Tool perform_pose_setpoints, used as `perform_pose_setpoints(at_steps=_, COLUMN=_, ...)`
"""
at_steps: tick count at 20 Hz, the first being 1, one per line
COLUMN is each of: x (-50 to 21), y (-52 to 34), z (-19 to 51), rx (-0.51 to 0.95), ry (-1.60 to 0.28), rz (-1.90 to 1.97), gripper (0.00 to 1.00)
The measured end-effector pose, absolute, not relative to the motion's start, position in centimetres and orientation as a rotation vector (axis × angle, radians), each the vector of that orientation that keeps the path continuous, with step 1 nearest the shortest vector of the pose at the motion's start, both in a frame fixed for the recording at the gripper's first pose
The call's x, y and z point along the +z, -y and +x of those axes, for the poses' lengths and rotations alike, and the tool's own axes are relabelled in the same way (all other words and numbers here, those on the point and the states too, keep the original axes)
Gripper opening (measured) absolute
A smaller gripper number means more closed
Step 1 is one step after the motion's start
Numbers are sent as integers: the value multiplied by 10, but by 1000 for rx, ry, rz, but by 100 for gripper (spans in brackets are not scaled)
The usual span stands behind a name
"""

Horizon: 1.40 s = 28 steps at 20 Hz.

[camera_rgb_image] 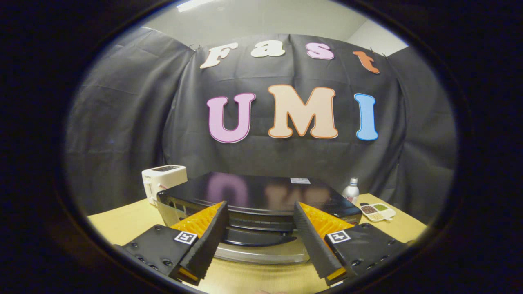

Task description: Open the toaster oven, put the food inside, and close the toaster oven door.

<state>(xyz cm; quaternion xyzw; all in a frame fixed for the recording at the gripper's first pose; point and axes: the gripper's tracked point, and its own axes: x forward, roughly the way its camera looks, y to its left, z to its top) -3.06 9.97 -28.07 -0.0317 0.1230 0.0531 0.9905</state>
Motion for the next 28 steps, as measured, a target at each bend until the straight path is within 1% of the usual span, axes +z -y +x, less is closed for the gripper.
perform_pose_setpoints(at_steps=6, x=-290, y=-100, z=-92, rx=131, ry=-255, rz=-111, gripper=99)
perform_pose_setpoints(at_steps=11, x=-315, y=-97, z=-139, rx=141, ry=-309, rz=-139, gripper=99)
perform_pose_setpoints(at_steps=14, x=-334, y=-94, z=-159, rx=127, ry=-359, rz=-73, gripper=99)
perform_pose_setpoints(at_steps=19, x=-362, y=-90, z=-174, rx=129, ry=-457, rz=71, gripper=99)
perform_pose_setpoints(at_steps=24, x=-384, y=-88, z=-184, rx=122, ry=-500, rz=48, gripper=99)
perform_pose_setpoints(at_steps=28, x=-419, y=-87, z=-197, rx=124, ry=-606, rz=36, gripper=99)
